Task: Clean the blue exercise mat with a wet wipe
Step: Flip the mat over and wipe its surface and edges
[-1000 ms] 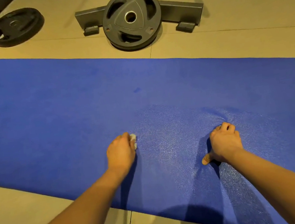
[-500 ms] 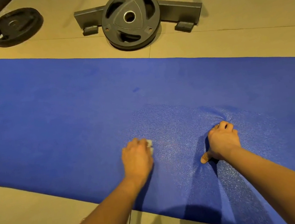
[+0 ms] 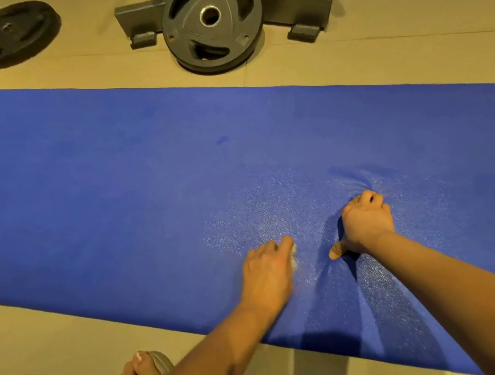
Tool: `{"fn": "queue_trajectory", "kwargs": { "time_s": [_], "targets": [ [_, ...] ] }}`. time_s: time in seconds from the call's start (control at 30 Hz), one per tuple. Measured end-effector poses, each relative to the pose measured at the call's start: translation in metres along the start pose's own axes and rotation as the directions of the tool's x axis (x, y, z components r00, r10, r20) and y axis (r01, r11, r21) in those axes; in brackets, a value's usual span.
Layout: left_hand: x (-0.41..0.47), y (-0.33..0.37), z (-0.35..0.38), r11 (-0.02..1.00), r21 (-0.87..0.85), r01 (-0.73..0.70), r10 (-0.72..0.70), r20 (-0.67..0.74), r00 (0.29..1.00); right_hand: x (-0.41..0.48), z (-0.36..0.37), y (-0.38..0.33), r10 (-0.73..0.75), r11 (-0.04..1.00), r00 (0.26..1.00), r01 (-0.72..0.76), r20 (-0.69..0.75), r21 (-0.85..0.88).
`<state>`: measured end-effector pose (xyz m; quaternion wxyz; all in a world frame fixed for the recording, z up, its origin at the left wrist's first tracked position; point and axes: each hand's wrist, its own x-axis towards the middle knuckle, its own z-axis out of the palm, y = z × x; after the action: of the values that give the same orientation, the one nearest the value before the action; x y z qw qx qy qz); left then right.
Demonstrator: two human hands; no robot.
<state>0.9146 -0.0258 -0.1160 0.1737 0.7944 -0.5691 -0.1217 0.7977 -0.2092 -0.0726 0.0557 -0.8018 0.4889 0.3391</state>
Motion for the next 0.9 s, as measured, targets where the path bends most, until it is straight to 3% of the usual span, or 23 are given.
{"fn": "queue_trajectory", "kwargs": {
  "time_s": [0.07,0.13,0.2,0.3,0.43,0.6,0.7,0.8,0.9],
  "targets": [
    [-0.002,-0.032,-0.012,0.998,0.064,-0.022,0.021,0.009,1.0,-0.001,0.003,0.002,-0.003,1.0,1.0,0.003,-0.007,0.003],
    [-0.006,-0.077,-0.034,0.977,0.164,0.135,-0.127,-0.06,0.99,-0.002,0.004,0.003,-0.014,1.0,1.0,0.014,-0.018,0.008],
    [-0.011,-0.109,-0.051,0.937,0.153,0.313,-0.293,-0.143,0.945,-0.002,0.003,0.004,-0.017,1.0,1.0,0.017,-0.019,0.003],
    [-0.014,-0.099,-0.047,0.893,0.098,0.439,-0.425,-0.131,0.896,-0.002,0.002,0.004,-0.005,1.0,1.0,0.005,-0.005,0.001],
    [-0.012,-0.042,-0.016,0.943,-0.013,0.332,-0.332,-0.005,0.943,0.0,0.002,0.002,0.001,1.0,1.0,-0.001,0.001,0.013],
    [-0.018,0.029,0.019,0.996,-0.072,0.048,-0.04,0.114,0.993,0.002,0.002,0.001,0.004,1.0,1.0,-0.004,0.012,-0.003],
    [-0.019,0.004,0.008,0.997,0.039,-0.064,0.062,0.052,0.997,0.003,0.003,0.002,0.003,1.0,1.0,-0.003,0.012,-0.005],
    [-0.025,-0.062,-0.02,0.963,0.14,0.231,-0.226,-0.052,0.973,0.004,0.004,0.001,0.007,1.0,1.0,-0.007,0.007,-0.003],
    [-0.042,-0.101,-0.043,0.859,0.108,0.5,-0.486,-0.136,0.864,0.005,0.004,0.001,0.007,1.0,1.0,-0.007,0.014,0.014]
  ]
}}
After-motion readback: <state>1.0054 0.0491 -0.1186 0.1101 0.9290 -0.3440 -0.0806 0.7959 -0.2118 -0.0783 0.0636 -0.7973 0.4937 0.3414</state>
